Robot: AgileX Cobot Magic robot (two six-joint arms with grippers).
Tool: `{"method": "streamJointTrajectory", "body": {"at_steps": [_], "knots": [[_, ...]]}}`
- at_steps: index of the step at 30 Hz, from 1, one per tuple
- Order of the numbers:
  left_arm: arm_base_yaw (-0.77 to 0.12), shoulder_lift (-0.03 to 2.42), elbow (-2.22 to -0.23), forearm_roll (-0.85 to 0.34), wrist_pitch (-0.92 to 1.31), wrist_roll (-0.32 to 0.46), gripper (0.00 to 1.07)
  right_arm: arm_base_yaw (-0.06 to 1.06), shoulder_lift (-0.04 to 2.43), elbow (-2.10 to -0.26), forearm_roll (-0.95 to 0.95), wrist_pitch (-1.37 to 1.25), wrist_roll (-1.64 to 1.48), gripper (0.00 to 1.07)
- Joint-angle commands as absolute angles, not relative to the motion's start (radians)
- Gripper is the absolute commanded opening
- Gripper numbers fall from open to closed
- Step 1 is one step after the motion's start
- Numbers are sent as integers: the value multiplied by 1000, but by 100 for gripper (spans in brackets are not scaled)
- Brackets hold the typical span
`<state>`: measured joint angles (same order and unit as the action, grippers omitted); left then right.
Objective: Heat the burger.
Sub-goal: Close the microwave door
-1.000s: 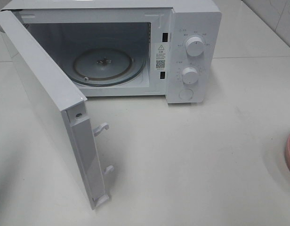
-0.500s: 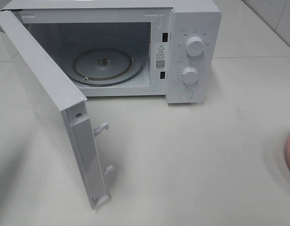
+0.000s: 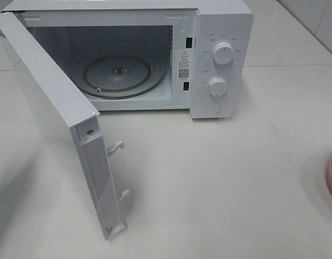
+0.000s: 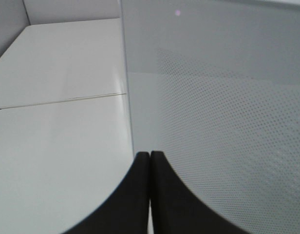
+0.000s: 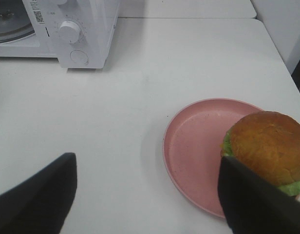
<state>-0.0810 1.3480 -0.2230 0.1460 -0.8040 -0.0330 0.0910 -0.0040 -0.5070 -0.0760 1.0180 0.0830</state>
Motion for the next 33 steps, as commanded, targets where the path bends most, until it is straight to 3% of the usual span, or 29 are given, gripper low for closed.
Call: {"method": "streamJointTrajectory", "body": {"at_steps": [1,11,21,33], "knots": [[-80,1397,-258,226,-838,-75,0,83,-30,-505,-73,1007,84,76],[-82,1528,-360,359,-859,-106,0,83,-30,-505,-73,1007,84,76],[-160,1625,-427,347,-867,-104,0,83,-30,-505,-73,1007,84,76],[-283,1717,-501,222,-880,-67,0,83,-30,-505,-73,1007,84,76]]}}
